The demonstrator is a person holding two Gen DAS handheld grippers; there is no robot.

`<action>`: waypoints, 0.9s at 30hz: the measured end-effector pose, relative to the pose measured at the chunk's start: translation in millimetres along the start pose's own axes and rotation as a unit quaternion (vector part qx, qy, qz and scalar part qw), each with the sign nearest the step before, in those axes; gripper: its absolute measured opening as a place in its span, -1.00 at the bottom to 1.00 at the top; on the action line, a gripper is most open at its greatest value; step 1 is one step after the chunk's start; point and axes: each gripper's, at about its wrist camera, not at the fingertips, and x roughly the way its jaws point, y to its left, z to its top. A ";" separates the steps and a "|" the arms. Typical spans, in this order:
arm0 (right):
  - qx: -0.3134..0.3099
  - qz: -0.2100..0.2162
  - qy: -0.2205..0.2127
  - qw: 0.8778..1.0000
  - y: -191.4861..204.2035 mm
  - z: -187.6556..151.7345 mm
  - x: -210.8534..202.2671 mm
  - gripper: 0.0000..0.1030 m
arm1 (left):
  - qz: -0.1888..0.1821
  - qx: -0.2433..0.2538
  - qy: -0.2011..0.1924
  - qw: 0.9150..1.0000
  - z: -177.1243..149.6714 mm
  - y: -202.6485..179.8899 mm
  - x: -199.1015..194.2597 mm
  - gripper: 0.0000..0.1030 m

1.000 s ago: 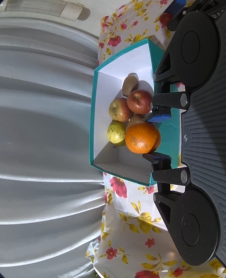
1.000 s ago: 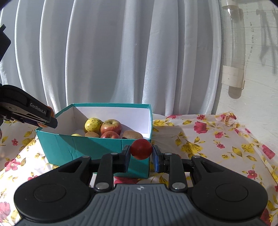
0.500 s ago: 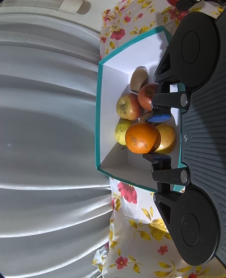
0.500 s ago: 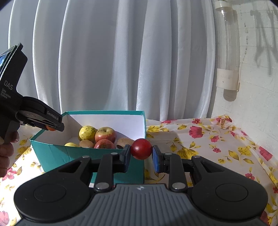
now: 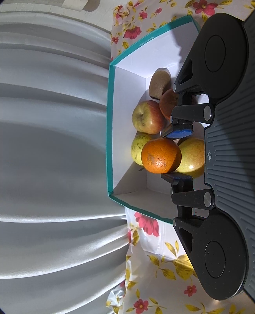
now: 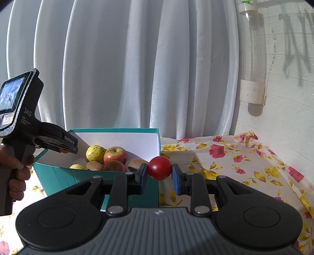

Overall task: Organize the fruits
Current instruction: 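Lower the orange into the box and open the left tool while the right tool carries the tomato, then carry the cherry tomato toward the box with the right tool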

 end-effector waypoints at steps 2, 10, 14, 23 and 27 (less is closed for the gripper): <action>0.000 -0.001 0.000 1.000 -0.1 -0.1 -0.8 -0.50 | -0.001 0.004 -0.001 1.000 0.1 -0.1 8.1 -0.24; 0.004 -0.009 0.001 1.000 -5.1 -0.5 -2.3 -0.50 | -0.013 -0.002 0.026 1.000 -2.8 2.7 38.6 -0.24; 0.006 -0.009 0.003 1.000 -6.7 -1.5 -2.7 -0.50 | -0.014 0.001 0.042 0.999 -6.7 3.2 48.9 -0.23; 0.009 -0.010 0.003 1.000 -7.9 -0.7 -3.0 -0.50 | -0.021 0.006 0.034 0.999 -8.8 1.7 51.7 0.21; 0.009 -0.009 0.001 1.000 -8.7 -1.1 -3.3 -0.50 | -0.016 0.006 0.018 1.000 -7.3 1.6 43.3 0.95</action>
